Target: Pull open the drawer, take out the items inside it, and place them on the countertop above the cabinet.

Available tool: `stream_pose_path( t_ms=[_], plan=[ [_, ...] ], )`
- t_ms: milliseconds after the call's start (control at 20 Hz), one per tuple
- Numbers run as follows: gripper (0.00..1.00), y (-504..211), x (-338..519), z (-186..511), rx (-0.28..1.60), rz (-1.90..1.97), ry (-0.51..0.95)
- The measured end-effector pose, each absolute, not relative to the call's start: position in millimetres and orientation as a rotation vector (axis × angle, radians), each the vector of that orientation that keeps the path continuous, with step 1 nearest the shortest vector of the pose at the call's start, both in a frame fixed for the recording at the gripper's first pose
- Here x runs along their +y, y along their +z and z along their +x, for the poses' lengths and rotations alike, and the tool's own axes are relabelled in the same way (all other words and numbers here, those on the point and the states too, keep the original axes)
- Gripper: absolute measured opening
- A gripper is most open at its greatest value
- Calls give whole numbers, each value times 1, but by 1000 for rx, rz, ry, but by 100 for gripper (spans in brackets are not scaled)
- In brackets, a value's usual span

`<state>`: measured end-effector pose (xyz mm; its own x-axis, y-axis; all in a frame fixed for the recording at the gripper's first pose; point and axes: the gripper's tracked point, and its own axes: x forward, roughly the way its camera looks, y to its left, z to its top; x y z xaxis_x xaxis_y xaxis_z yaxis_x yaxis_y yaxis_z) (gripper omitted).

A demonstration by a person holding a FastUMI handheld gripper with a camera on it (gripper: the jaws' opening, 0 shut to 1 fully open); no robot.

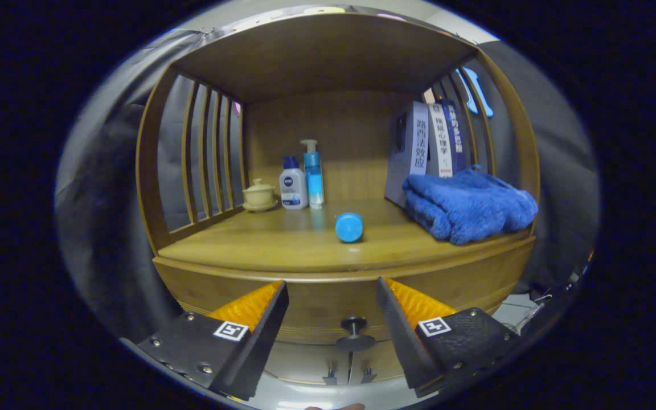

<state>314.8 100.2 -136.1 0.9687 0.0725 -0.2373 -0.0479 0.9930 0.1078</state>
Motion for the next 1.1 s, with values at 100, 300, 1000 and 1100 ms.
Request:
stream_pose_path(
  t_ms=[100,300,1000,1100],
  plan=[
    [93,-111,89,308,176,108,54],
    [93,-64,40,282,31,106,-18],
    [86,39,-88,191,-181,-151,-124],
    [86,38,-97,186,-153,-188,-111]
  ],
)
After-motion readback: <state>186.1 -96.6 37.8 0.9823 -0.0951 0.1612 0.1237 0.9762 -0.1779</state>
